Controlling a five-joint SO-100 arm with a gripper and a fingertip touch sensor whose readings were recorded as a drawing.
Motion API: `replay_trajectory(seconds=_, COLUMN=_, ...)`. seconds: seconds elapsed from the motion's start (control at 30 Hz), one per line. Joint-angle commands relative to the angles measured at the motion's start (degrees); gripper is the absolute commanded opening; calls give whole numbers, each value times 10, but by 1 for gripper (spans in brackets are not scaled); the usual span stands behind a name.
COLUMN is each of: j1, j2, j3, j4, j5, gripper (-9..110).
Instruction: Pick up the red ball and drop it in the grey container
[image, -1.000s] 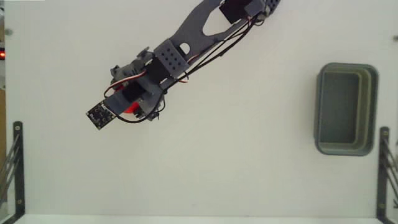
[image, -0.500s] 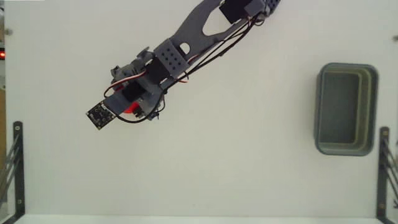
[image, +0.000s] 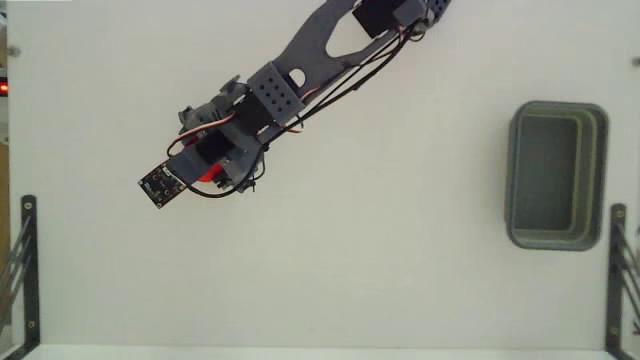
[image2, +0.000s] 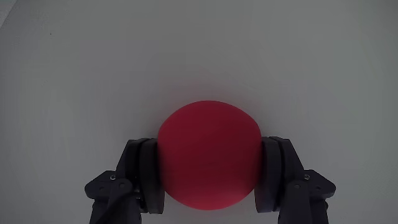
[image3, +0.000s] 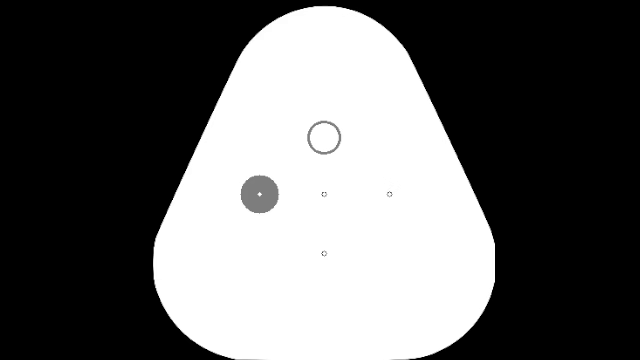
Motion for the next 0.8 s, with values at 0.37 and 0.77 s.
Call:
replay_trajectory(seconds=0.37, j1=2, j2=22, j3=-4, j4=-10, j5=3, gripper=77)
replay_trajectory(seconds=0.77, j1=2, j2=22, j3=-4, j4=-10, j5=3, gripper=74)
